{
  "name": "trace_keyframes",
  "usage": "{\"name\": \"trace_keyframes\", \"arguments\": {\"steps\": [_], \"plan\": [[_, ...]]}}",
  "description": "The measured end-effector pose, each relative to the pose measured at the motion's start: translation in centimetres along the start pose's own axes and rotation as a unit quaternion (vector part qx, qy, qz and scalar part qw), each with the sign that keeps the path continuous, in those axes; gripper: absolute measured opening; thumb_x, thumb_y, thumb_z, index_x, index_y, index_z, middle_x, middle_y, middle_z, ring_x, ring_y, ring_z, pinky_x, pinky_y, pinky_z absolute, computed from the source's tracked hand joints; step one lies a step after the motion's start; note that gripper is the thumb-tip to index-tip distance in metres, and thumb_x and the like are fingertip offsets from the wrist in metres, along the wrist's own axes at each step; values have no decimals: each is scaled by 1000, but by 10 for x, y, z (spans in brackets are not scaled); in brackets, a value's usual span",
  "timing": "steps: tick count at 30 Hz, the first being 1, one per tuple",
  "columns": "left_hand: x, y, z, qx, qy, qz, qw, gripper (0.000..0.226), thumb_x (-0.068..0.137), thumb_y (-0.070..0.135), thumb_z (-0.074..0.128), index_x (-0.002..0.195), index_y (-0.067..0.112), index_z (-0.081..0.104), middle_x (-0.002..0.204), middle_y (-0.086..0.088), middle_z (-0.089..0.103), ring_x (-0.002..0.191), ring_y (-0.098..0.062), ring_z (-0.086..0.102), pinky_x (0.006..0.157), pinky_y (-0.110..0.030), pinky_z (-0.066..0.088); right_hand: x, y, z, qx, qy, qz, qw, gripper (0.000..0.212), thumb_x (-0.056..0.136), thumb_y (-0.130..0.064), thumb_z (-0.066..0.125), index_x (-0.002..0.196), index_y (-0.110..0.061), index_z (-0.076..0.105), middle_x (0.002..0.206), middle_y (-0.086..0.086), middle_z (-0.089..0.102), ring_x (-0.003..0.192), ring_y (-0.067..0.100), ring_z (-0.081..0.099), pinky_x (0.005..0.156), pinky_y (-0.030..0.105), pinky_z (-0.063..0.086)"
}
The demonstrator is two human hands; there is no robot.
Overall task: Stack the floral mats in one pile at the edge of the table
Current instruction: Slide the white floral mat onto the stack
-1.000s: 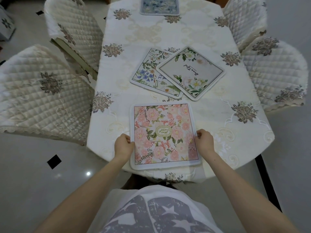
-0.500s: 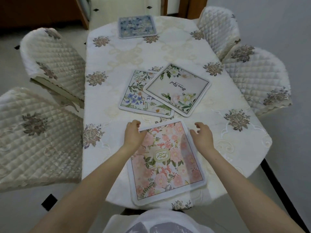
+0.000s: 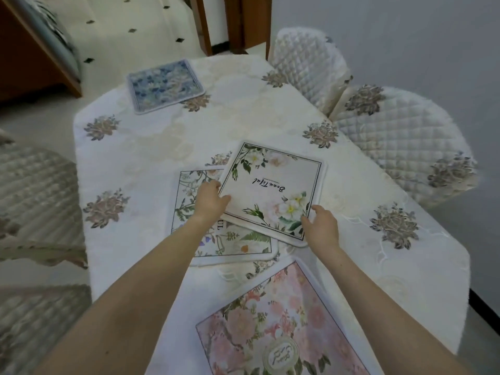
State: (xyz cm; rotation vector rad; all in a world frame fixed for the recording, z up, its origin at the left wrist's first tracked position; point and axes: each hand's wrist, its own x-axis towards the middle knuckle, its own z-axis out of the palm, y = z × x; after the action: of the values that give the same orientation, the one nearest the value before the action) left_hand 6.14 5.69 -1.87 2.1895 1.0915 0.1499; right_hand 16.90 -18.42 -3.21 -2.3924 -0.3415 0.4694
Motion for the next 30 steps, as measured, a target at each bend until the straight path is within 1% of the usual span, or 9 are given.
{"name": "trace_keyframes", "arguments": {"steps": [4,7,10,14,16,18,22,25,30], "plan": [[32,-15,14,56,-7,-34,998,48,80,28,64,119,3,52,120,-19,50,112,-35,47,85,-38,43,19,4,17,-37,15,12,999,35,90,-16,54,120,3,52,117,25,57,110,40,49,94,43,39],[41,-19,22,104,-5,-43,994,50,79,32,63,117,3,52,121,-20,45,116,-36,40,89,-43,41,23,4,24,-19,30,22,999,38,89,-13,55,124,0,50,119,25,53,112,40,45,93,42,39],[45,-16,26,79,-2,-48,996,50,78,32,62,117,2,52,123,-19,43,116,-35,38,93,-44,40,24,3,22,51,46,53,996,49,88,-10,57,134,-2,43,124,24,49,115,38,47,95,39,40],[48,-14,25,49,5,-69,996,52,76,33,66,116,3,54,122,-19,44,116,-37,39,92,-43,41,30,3,16,83,38,82,992,50,81,-7,65,126,3,47,120,24,54,108,36,54,90,36,47],[47,-15,23,21,10,-74,997,55,75,30,69,121,5,52,125,-19,44,117,-36,41,94,-43,41,32,3,13,99,41,93,990,41,76,-4,69,113,5,56,110,24,63,97,31,60,73,26,51],[45,-17,19,-26,15,-73,997,55,73,22,72,121,7,53,121,-17,48,111,-33,48,89,-38,44,33,1,10,123,59,99,986,38,72,-1,72,107,4,59,102,20,69,82,21,60,55,13,41],[33,-21,15,-104,3,-53,993,53,72,9,71,121,13,53,99,0,56,89,-20,55,70,-26,42,28,2,8,171,49,86,980,49,77,1,69,121,-3,49,112,16,66,93,25,64,73,24,44],[22,-25,13,-125,0,-48,991,57,73,5,70,125,21,51,102,-1,55,90,-20,53,71,-27,45,22,5,8,193,34,76,978,66,81,3,63,139,-15,37,119,14,62,107,28,61,80,25,45],[-1,-24,10,-152,13,-23,988,53,74,3,69,122,20,56,102,-5,57,87,-21,55,68,-26,45,11,4,-1,197,29,68,978,68,80,9,58,141,-16,38,124,20,59,112,34,59,91,35,49]]}}
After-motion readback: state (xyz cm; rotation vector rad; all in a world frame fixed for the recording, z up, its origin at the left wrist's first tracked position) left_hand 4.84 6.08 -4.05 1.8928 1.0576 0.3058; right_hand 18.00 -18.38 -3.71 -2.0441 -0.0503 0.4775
